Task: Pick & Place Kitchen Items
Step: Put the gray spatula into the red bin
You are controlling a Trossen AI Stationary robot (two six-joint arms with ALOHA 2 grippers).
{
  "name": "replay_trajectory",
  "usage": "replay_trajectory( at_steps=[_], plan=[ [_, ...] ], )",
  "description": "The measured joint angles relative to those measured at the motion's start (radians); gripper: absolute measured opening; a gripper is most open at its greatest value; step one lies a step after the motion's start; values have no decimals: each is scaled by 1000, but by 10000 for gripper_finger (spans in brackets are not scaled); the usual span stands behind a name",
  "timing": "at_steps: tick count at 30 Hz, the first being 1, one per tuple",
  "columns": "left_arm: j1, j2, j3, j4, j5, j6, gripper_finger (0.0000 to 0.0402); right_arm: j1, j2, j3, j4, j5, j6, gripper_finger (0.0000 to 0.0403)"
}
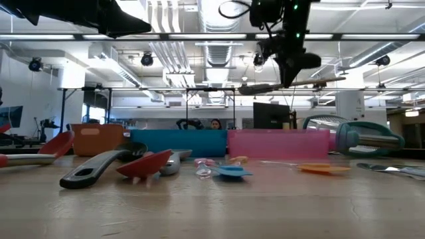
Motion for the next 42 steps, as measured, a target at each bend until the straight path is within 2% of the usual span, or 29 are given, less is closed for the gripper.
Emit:
replay_trajectory(
  at_steps=[6,12,18,28,42],
  plan=[
    [0,0,0,0,0,0,99,-114,68,-2,180,48,-336,41],
    [0,0,0,0,0,0,99,-163,152,-2,226,95,-516,41],
    [0,0,0,0,0,0,99,-166,230,-2,223,125,-568,41],
    [0,0,0,0,0,0,99,-138,322,-2,215,88,-569,41],
    [0,0,0,0,0,0,99,-89,326,-2,183,-53,-511,41]
  ],
)
